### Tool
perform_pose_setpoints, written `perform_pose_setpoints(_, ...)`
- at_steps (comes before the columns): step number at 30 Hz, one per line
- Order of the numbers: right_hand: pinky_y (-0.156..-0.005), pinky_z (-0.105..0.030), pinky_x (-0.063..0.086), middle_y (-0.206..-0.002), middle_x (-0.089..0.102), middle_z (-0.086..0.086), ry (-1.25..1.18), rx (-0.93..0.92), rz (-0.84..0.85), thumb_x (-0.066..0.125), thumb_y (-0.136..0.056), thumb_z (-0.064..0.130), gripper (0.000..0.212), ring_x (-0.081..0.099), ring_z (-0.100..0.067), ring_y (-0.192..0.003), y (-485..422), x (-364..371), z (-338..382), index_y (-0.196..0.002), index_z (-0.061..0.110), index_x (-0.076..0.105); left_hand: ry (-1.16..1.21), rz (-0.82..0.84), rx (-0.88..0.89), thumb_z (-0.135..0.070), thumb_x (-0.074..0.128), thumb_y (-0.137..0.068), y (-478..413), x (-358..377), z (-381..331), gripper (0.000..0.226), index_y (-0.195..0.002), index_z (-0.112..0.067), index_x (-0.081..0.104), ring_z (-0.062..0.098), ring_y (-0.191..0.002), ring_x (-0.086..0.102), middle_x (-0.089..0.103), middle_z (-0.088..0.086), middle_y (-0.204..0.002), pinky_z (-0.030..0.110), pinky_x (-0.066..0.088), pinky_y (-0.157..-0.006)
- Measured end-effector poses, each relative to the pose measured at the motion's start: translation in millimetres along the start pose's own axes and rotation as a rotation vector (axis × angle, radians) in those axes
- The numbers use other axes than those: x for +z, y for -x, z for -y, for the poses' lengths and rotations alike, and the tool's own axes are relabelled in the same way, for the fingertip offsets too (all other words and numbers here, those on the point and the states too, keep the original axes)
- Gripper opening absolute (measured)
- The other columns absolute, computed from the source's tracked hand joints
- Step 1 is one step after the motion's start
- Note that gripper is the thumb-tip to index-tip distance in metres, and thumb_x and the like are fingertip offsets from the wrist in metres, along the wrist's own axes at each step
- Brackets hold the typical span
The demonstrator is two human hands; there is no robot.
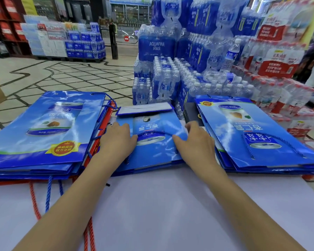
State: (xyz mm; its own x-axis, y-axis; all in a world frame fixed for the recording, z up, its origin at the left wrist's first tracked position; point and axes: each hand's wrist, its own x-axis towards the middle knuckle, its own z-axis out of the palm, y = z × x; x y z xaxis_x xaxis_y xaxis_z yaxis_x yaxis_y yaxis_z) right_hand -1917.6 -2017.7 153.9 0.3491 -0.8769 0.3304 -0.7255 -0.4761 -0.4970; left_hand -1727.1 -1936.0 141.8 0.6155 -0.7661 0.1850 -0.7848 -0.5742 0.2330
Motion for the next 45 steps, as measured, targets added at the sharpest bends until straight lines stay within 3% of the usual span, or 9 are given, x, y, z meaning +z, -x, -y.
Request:
perform_pose_setpoints(6, -0.071, -0.037, 0.059, -0.102, 0.069, -0.006, -1.056, 0.319, 0.197, 0.073, -0.084, 0.005, 0.041, 0.071, -0.023, -0.081, -20.8, -20.4, 0.0, -0.117, 0.022, 0.055, 0.215, -0.137, -0.034, -0.047, 0.054, -0.093, -3.4, -7.3, -2.2, 0.034, -0.104, -0.016, 0.062, 0.03, -0.103, 0.056, 0.056, 0.01, -0.117, 0.038, 0.044, -0.082)
perform_pose_setpoints(14, -0.072, -0.031, 0.061, -0.109, 0.06, 0.004, -1.038, 0.267, 0.259, 0.062, -0.089, -0.006, 0.04, 0.065, -0.021, -0.108, -30.8, -49.8, -9.7, -0.121, 0.017, 0.065, 0.484, -0.284, -0.017, -0.004, 0.045, -0.093, -7.7, -18.1, 0.3, 0.023, -0.101, -0.012, 0.065, 0.027, -0.098, 0.058, 0.066, 0.007, -0.107, 0.033, 0.044, -0.08)
perform_pose_setpoints(20, -0.055, -0.028, 0.058, -0.112, 0.07, -0.006, -1.137, 0.288, 0.223, 0.059, -0.09, -0.007, 0.032, 0.073, -0.024, -0.072, -39.8, -102.5, -22.0, -0.114, 0.012, 0.07, 0.843, -0.271, 0.357, 0.031, 0.045, -0.074, -1.9, -24.4, -1.7, 0.056, -0.11, -0.006, 0.067, 0.022, -0.111, 0.057, 0.062, 0.007, -0.115, 0.031, 0.049, -0.099)
perform_pose_setpoints(25, -0.046, -0.025, 0.054, -0.101, 0.072, -0.01, -1.201, 0.275, 0.26, 0.056, -0.092, -0.005, 0.029, 0.071, -0.022, -0.058, -31.3, -134.0, -33.4, -0.112, 0.011, 0.069, 0.516, -0.18, 0.519, -0.017, 0.07, -0.083, -9.4, -22.8, -9.2, 0.051, -0.133, -0.016, 0.056, 0.016, -0.137, 0.033, 0.043, 0.002, -0.142, 0.025, 0.023, -0.112)
perform_pose_setpoints(27, -0.045, -0.024, 0.054, -0.102, 0.072, -0.012, -1.192, 0.268, 0.27, 0.056, -0.093, -0.003, 0.027, 0.071, -0.023, -0.058, -27.9, -137.7, -37.3, -0.111, 0.011, 0.07, 0.43, 0.066, 0.409, -0.03, 0.061, -0.092, -28.4, -25.1, -1.5, 0.031, -0.12, -0.041, 0.056, 0.015, -0.14, 0.03, 0.041, -0.002, -0.146, 0.028, 0.021, -0.114)
perform_pose_setpoints(30, -0.052, -0.028, 0.057, -0.104, 0.074, -0.01, -1.227, 0.235, 0.254, 0.057, -0.095, 0.007, 0.022, 0.072, -0.023, -0.069, -19.1, -142.9, -43.0, -0.109, 0.014, 0.072, 0.433, -0.026, 0.41, -0.057, 0.074, -0.073, -32.3, -32.0, 4.6, 0.024, -0.093, -0.055, 0.063, 0.019, -0.128, 0.05, 0.057, -0.007, -0.134, 0.031, 0.039, -0.106)
perform_pose_setpoints(36, -0.068, -0.019, 0.05, -0.098, 0.072, 0.009, -0.971, -0.009, 0.045, 0.046, -0.096, -0.009, 0.027, 0.067, -0.003, -0.083, -21.3, -148.5, -60.6, -0.107, 0.012, 0.06, 0.7, -0.496, 0.578, 0.005, 0.054, -0.079, 12.7, -82.7, -43.1, 0.043, -0.108, -0.024, 0.066, 0.012, -0.096, 0.063, 0.066, -0.01, -0.104, 0.028, 0.051, -0.083)
perform_pose_setpoints(42, -0.071, -0.01, 0.039, -0.12, 0.057, -0.002, -0.332, -0.189, -0.098, 0.069, -0.09, 0.014, 0.042, 0.054, -0.018, -0.11, -49.1, -153.7, -77.6, -0.128, 0.012, 0.055, 0.685, -0.592, 0.617, -0.043, 0.045, -0.098, 19.7, -125.5, -78.8, 0.042, -0.078, -0.011, 0.065, -0.008, -0.053, 0.045, 0.056, -0.005, -0.062, 0.008, 0.033, -0.052)
perform_pose_setpoints(45, -0.071, -0.02, 0.043, -0.107, 0.061, -0.001, -0.465, -0.128, -0.121, 0.072, -0.088, 0.022, 0.025, 0.058, -0.018, -0.098, -61.9, -176.1, -82.2, -0.106, 0.017, 0.056, 0.883, -0.399, 0.507, -0.038, 0.054, -0.097, 14.6, -143.4, -101.8, 0.03, -0.091, -0.01, 0.064, 0.003, -0.073, 0.063, 0.069, 0.002, -0.083, 0.012, 0.047, -0.063)
